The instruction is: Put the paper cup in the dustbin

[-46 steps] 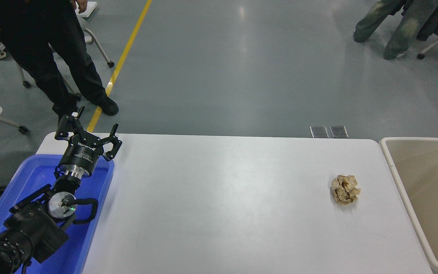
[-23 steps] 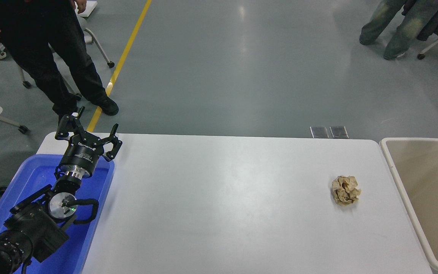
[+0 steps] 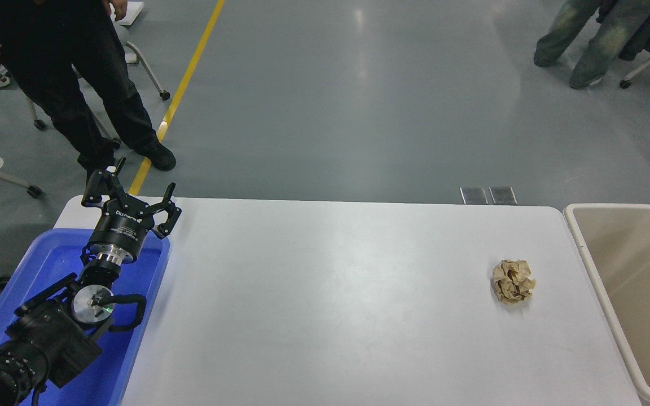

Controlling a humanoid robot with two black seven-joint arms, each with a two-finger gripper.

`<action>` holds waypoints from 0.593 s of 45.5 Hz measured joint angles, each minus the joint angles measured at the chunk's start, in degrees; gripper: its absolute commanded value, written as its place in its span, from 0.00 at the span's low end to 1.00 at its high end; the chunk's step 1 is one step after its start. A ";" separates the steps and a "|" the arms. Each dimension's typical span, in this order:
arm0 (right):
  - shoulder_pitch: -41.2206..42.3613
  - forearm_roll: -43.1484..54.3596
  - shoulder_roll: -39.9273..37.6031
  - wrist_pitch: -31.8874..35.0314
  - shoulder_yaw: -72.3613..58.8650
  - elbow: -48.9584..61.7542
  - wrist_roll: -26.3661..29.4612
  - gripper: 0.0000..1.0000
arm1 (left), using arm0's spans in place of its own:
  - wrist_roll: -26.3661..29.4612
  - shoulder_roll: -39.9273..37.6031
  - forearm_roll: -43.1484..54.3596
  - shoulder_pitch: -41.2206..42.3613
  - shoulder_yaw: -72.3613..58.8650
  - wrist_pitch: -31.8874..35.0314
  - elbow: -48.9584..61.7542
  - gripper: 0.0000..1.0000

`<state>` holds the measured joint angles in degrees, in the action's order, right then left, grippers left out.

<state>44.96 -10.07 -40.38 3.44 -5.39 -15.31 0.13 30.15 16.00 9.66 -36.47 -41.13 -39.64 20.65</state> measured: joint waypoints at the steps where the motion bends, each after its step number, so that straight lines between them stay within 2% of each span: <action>1: -0.10 -0.16 0.21 -0.30 0.26 0.07 0.27 0.00 | 0.00 0.00 0.00 0.00 0.00 0.00 0.00 1.00; 12: -3.57 -2.35 5.52 -5.17 6.63 4.39 4.64 0.00 | 0.00 0.00 0.00 -0.01 0.00 0.04 0.00 1.00; 27: -7.80 -3.14 10.18 -6.59 10.79 6.81 5.94 0.00 | 0.00 0.00 0.00 -0.01 0.02 0.08 0.00 1.00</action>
<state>37.17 -13.22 -30.20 -3.15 5.41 -8.51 6.07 30.15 16.00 9.66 -36.47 -41.11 -39.56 20.65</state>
